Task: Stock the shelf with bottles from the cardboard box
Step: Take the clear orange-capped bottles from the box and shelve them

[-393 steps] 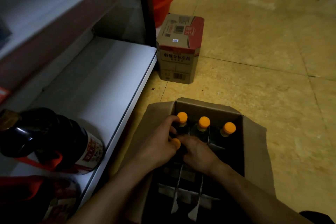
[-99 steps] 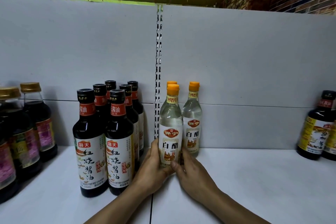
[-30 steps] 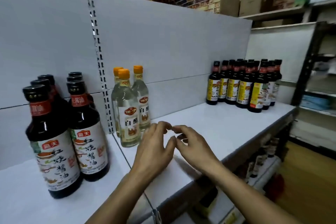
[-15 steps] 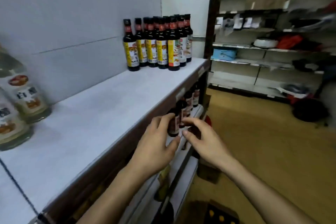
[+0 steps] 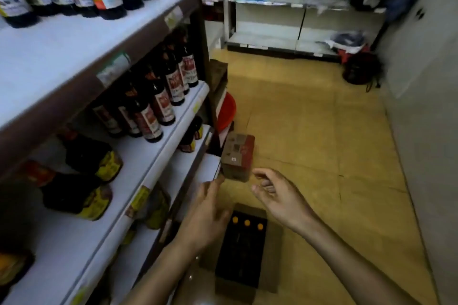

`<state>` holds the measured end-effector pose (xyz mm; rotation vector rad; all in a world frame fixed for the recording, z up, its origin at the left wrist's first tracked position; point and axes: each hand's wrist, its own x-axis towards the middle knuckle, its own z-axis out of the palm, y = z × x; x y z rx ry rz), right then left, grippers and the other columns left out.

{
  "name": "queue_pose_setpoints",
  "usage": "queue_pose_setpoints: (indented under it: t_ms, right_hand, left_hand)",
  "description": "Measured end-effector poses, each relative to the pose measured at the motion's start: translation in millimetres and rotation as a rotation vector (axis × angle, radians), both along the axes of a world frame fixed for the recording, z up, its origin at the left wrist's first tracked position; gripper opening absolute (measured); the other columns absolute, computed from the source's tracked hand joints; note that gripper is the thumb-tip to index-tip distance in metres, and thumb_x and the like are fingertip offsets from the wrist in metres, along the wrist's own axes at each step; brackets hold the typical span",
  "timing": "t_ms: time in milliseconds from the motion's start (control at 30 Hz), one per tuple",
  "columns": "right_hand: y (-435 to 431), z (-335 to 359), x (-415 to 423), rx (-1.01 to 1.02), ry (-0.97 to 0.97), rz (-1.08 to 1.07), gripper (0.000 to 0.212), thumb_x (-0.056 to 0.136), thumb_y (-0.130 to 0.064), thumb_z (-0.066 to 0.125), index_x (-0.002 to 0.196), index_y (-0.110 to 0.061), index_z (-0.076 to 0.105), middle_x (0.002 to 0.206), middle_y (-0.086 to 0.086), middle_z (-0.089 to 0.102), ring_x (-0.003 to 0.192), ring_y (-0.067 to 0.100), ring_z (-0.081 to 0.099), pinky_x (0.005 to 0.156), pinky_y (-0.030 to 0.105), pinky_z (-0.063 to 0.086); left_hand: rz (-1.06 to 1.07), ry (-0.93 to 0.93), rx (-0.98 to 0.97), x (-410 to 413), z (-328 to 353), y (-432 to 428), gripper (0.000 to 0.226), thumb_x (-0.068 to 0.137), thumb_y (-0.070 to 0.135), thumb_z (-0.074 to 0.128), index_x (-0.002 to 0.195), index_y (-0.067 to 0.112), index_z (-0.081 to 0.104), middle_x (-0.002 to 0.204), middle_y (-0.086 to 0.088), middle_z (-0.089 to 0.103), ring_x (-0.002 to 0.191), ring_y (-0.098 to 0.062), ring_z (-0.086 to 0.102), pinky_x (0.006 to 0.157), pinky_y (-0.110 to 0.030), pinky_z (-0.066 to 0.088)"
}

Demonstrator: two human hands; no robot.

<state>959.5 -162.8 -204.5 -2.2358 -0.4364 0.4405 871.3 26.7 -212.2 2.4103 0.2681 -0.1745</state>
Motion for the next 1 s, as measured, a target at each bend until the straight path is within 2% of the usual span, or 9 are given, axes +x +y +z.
queue_pose_setpoints:
  t_ms: [167,267,367,467,633,667,767,833,1000]
  right_hand:
    - [-23.3,-65.3,14.5,-0.020,0.160,-0.026,0.041,0.101,-0.036,0.059,0.141,-0.028,0.051,0.138,-0.009,0.057,0.118,0.004,0.057,0.100,0.026,0.050]
    - [-28.0,-103.0,11.3,-0.043,0.256,-0.040,0.039,0.101,-0.035,0.060,0.139,-0.029,0.053,0.129,-0.010,0.059,0.115,0.003,0.058,0.095,0.019,0.048]
    - [-26.9,-142.1,6.1,-0.055,0.323,-0.049,0.040,0.101,-0.032,0.060,0.140,-0.026,0.054,0.127,-0.007,0.059,0.120,0.008,0.059,0.095,0.017,0.045]
    - [-22.5,-182.2,0.0,-0.078,0.396,-0.078,0.040,0.102,-0.031,0.058,0.142,-0.025,0.052,0.133,-0.004,0.058,0.119,0.008,0.056,0.090,0.013,0.040]
    - [-8.6,-257.7,-5.4,-0.109,0.475,-0.089,0.043,0.103,-0.035,0.055,0.144,-0.028,0.048,0.139,-0.005,0.054,0.124,0.010,0.057,0.080,0.004,0.040]
    - [-6.5,-273.4,-5.7,-0.115,0.475,-0.094,0.042,0.103,-0.035,0.055,0.144,-0.029,0.048,0.139,-0.005,0.054,0.124,0.009,0.057,0.082,0.004,0.041]
    - [-0.7,-326.6,-5.2,-0.130,0.459,-0.108,0.042,0.102,-0.038,0.055,0.143,-0.031,0.049,0.140,-0.005,0.057,0.123,0.009,0.058,0.096,0.020,0.049]
    - [1.7,-352.3,-2.8,-0.133,0.456,-0.133,0.043,0.102,-0.038,0.055,0.144,-0.030,0.049,0.140,-0.005,0.056,0.123,0.009,0.058,0.097,0.024,0.050]
    - [0.7,-454.5,-0.4,-0.102,0.466,-0.219,0.042,0.102,-0.031,0.058,0.143,-0.025,0.051,0.140,-0.001,0.055,0.123,0.013,0.059,0.096,0.021,0.047]
  left_hand:
    - [-0.009,0.121,-0.070,9.3,-44.6,-27.9,0.064,0.096,0.033,0.059,0.153,0.031,0.029,0.146,0.000,0.039,0.133,-0.024,0.050,0.107,-0.043,0.049]
    - [-0.007,0.192,-0.089,12.0,-74.6,-34.3,0.060,0.095,0.032,0.060,0.148,0.033,0.033,0.138,0.002,0.042,0.128,-0.024,0.054,0.105,-0.043,0.048]
    - [-0.004,0.266,-0.074,16.2,-113.6,-36.0,0.059,0.098,0.038,0.059,0.149,0.035,0.030,0.140,0.004,0.042,0.128,-0.020,0.053,0.104,-0.037,0.048]
    - [-0.013,0.340,-0.080,20.2,-159.8,-36.1,0.059,0.098,0.044,0.057,0.148,0.041,0.027,0.139,0.007,0.043,0.128,-0.020,0.054,0.100,-0.039,0.051]
    - [-0.031,0.392,-0.131,26.3,-241.4,-35.6,0.063,0.100,0.034,0.058,0.155,0.032,0.027,0.146,0.001,0.042,0.131,-0.023,0.055,0.100,-0.038,0.051]
    - [-0.032,0.395,-0.136,26.3,-258.2,-34.8,0.063,0.101,0.032,0.058,0.156,0.030,0.027,0.148,0.000,0.042,0.131,-0.023,0.054,0.099,-0.035,0.050]
    - [-0.042,0.389,-0.141,26.5,-313.9,-32.6,0.064,0.102,0.030,0.057,0.158,0.027,0.026,0.154,0.001,0.037,0.136,-0.020,0.050,0.090,-0.019,0.041]
    - [-0.039,0.381,-0.185,29.0,-343.4,-30.3,0.064,0.103,0.028,0.057,0.158,0.026,0.025,0.157,0.001,0.035,0.139,-0.017,0.047,0.089,-0.012,0.035]
    - [-0.059,0.386,-0.171,34.6,-453.6,-26.5,0.064,0.103,0.032,0.056,0.158,0.028,0.025,0.160,0.002,0.031,0.140,-0.017,0.045,0.093,-0.017,0.039]
